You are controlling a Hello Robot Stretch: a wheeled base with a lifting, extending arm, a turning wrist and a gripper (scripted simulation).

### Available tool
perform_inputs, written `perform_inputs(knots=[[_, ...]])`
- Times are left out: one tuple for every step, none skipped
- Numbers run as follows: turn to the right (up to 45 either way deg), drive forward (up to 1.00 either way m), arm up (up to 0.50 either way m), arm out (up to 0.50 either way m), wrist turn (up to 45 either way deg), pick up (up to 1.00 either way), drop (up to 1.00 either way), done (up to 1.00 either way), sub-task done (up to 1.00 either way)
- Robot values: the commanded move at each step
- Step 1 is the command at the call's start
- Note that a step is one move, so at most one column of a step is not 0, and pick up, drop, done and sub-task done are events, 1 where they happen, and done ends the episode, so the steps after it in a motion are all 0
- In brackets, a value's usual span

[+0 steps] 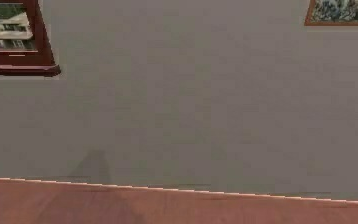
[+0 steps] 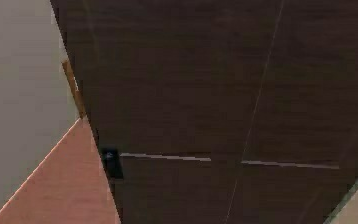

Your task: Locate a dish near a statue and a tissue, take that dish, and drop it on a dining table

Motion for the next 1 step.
perform_inputs(knots=[[0.0, 0.6, 0.0, 0.0, 0.0, 0.0, 0.0, 0.0, 0.0]])
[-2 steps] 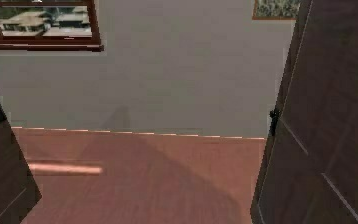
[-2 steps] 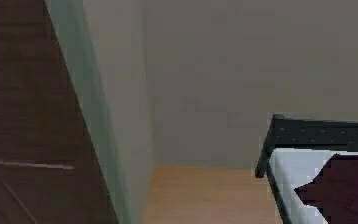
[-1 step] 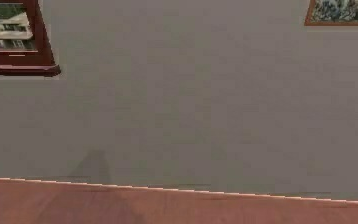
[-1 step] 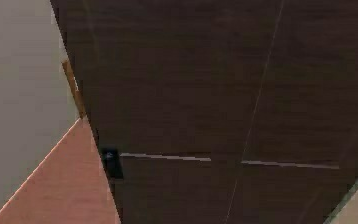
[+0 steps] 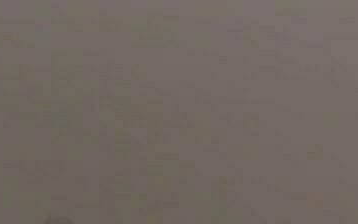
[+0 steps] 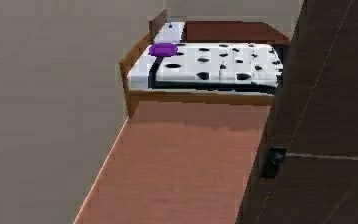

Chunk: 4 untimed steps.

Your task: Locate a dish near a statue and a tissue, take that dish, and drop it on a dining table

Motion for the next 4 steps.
perform_inputs(knots=[[45.0, 0.0, 0.0, 0.0, 0.0, 0.0, 0.0, 0.0, 0.0], [45.0, 0.0, 0.0, 0.0, 0.0, 0.0, 0.0, 0.0, 0.0], [3.0, 0.0, 0.0, 0.0, 0.0, 0.0, 0.0, 0.0, 0.0], [-18.0, 0.0, 0.0, 0.0, 0.0, 0.0, 0.0, 0.0, 0.0]])
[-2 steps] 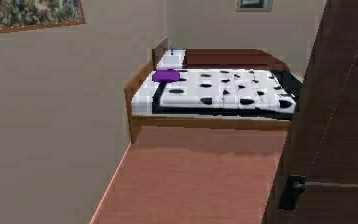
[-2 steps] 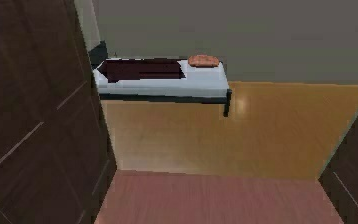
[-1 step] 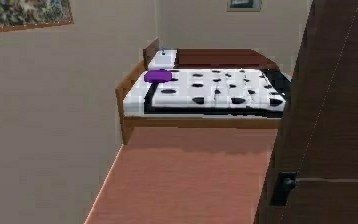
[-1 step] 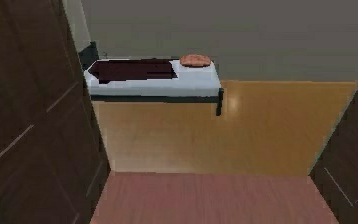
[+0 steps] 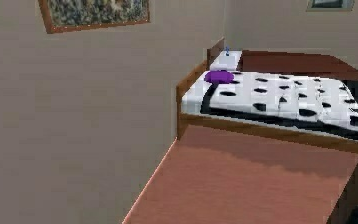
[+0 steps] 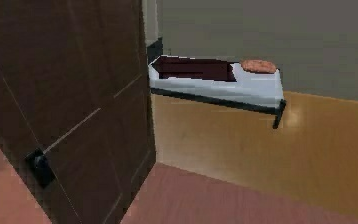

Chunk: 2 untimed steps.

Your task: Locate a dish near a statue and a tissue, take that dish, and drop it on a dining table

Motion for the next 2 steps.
perform_inputs(knots=[[0.0, 0.8, 0.0, 0.0, 0.0, 0.0, 0.0, 0.0, 0.0], [45.0, 0.0, 0.0, 0.0, 0.0, 0.0, 0.0, 0.0, 0.0]])
